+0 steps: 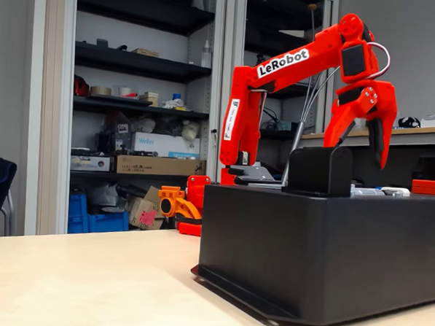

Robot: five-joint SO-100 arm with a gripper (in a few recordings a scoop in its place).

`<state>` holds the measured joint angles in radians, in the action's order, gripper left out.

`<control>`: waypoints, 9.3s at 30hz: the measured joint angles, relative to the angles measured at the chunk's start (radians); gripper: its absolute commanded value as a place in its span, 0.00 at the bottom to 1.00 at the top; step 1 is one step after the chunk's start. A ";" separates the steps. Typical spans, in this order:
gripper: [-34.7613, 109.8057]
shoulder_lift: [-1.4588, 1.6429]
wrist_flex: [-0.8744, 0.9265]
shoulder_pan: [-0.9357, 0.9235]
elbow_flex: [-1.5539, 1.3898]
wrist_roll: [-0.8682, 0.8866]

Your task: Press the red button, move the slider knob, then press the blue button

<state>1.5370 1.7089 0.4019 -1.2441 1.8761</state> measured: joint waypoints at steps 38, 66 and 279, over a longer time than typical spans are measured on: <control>0.59 0.009 -0.169 0.012 -0.146 0.026; 0.58 0.021 -0.153 0.000 -0.118 -0.002; 0.24 1.787 -3.640 -0.362 -1.894 1.111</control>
<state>3.3241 -1.9313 0.0399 -3.1385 2.9867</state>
